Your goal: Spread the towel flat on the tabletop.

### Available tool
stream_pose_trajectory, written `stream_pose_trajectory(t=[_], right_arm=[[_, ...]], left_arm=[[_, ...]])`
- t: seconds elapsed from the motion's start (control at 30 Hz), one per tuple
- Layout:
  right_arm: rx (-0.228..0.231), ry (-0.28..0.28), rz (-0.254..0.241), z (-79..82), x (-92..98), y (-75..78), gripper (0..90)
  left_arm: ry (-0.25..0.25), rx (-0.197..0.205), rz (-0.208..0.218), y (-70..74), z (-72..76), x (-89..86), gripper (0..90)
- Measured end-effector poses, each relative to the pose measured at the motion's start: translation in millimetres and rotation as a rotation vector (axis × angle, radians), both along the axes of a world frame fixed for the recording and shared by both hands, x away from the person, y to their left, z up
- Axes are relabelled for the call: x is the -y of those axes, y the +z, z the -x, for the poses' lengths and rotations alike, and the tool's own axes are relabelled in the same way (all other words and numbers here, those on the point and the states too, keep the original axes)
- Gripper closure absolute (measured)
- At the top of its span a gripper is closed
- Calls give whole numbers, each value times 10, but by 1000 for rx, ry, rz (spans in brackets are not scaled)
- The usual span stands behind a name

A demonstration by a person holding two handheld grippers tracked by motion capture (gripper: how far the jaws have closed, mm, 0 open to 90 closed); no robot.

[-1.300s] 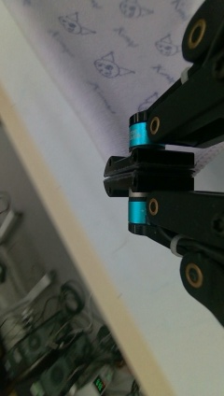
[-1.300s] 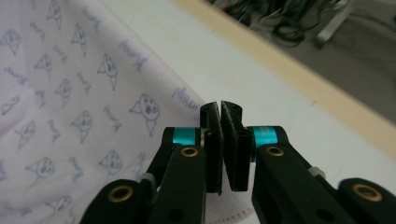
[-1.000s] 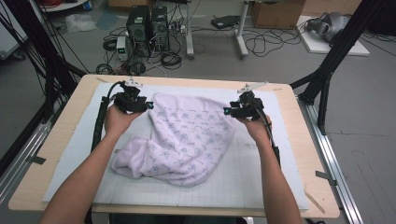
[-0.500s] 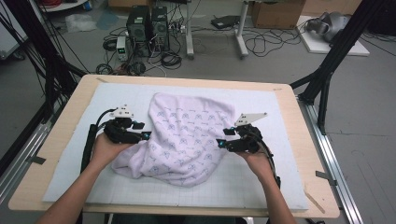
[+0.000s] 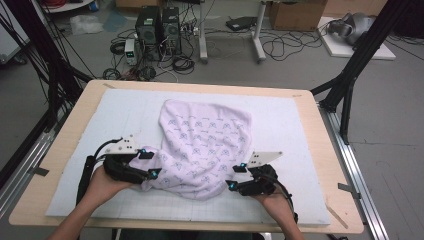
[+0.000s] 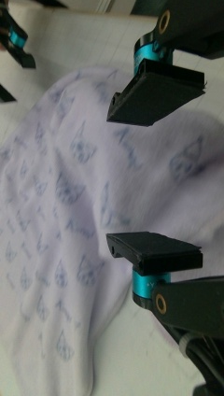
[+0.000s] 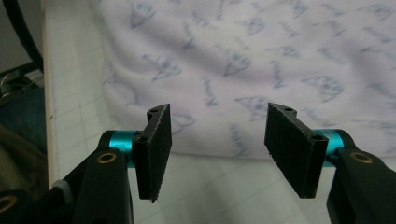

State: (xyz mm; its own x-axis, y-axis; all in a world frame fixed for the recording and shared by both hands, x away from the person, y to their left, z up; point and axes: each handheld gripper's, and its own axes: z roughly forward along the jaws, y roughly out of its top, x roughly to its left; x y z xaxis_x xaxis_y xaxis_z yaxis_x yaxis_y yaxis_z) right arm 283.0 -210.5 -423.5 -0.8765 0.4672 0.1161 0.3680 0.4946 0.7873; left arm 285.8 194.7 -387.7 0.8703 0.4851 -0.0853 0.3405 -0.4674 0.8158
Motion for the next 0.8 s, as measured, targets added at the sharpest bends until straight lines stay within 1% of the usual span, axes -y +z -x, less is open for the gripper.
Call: stream_pose_trajectory(t=[0.1, 0.13, 0.17, 0.2, 0.23, 0.27, 0.3, 0.33, 0.37, 0.4, 0.43, 0.47, 0.5, 0.53, 0.57, 0.6, 0.63, 0.67, 0.7, 0.73, 0.77, 0.8], right_arm=[[-6, 50, 56, 50, -102, -81, 399], [-9, 58, 66, 52, -133, -101, 399], [-14, 62, 69, 51, -158, -114, 399], [-9, 65, 82, 41, -191, -128, 404], [-4, 69, 97, 24, -233, -147, 414], [-4, 68, 109, 6, -264, -163, 432], [-2, 67, 124, -13, -293, -178, 469], [12, 74, 142, -23, -322, -190, 509], [34, 87, 145, -26, -334, -185, 609], [38, 99, 143, -32, -338, -179, 706], [36, 116, 146, -47, -340, -171, 775], [25, 134, 139, -67, -337, -163, 819], [27, 142, 134, -82, -326, -153, 832], [22, 144, 118, -110, -294, -118, 838], [18, 133, 102, -131, -273, -86, 839], [22, 121, 84, -162, -239, -29, 840], [35, 107, 75, -191, -211, 41, 842], [50, 93, 70, -229, -183, 120, 842], [58, 71, 66, -289, -151, 223, 843], [66, 55, 63, -334, -129, 284, 844], [67, 34, 61, -403, -102, 362, 845], [70, 14, 63, -482, -76, 432, 845]], left_arm=[[-56, -10, -5, -68, 110, 67, 324], [-64, -10, -11, -89, 126, 90, 326], [-70, -10, -29, -118, 131, 116, 328], [-77, -13, -47, -159, 116, 149, 336], [-90, -21, -53, -192, 101, 172, 376], [-112, -22, -71, -220, 82, 192, 468], [-122, -13, -92, -248, 67, 212, 580], [-126, -8, -105, -270, 47, 227, 673], [-127, -6, -106, -282, 29, 228, 761], [-127, -10, -102, -287, 5, 226, 816], [-121, -12, -97, -279, -28, 219, 842], [-108, -13, -93, -267, -39, 217, 852], [-93, -6, -84, -233, -63, 210, 857], [-83, -1, -78, -205, -78, 202, 860], [-67, 7, -69, -162, -104, 189, 861], [-51, 5, -53, -118, -139, 176, 862], [-30, 8, -40, -75, -179, 165, 862], [5, 14, -34, -29, -241, 153, 862], [20, 10, -26, -5, -287, 142, 862], [45, -3, -2, 18, -355, 129, 862], [72, -13, 10, 38, -428, 120, 862], [98, -10, 17, 49, -502, 118, 862]])
